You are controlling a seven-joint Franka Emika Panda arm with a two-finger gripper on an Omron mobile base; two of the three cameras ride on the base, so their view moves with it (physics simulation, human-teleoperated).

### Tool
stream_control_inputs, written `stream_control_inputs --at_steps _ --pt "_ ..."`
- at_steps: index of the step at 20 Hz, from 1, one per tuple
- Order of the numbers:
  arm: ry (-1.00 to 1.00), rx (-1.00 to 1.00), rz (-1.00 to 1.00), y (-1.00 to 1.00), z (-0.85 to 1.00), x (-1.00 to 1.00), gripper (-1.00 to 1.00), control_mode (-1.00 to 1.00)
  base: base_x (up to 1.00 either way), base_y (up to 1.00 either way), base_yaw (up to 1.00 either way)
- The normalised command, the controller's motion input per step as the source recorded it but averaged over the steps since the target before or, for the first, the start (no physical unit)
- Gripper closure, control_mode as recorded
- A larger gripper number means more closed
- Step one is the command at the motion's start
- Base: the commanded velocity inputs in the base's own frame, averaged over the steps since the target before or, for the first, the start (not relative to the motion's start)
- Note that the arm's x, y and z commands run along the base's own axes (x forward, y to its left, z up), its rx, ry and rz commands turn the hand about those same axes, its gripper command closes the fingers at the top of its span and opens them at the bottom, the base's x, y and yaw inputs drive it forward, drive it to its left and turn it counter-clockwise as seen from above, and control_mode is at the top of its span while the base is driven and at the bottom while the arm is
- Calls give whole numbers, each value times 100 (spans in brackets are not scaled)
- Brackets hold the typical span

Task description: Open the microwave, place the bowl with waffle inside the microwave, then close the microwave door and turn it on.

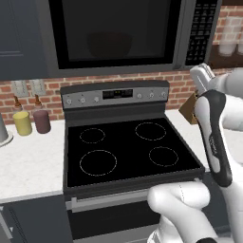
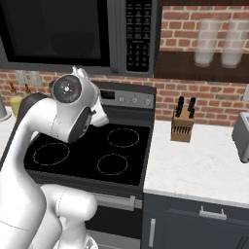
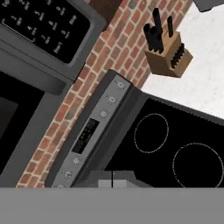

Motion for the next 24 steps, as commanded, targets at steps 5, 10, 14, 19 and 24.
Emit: stream_control_inputs --at_steps 5,10,14,19,24 --pt "-2 21 1 -37 60 -56 100 -100 0 0 0" --pt "-4 23 -6 -12 38 -32 100 -100 0 0 0" --pt "-15 16 -9 -2 12 -8 100 -100 0 0 0" --pt "-13 11 -4 -5 0 0 100 -100 0 0 0" --pt "-21 8 0 -10 0 0 100 -100 0 0 0"
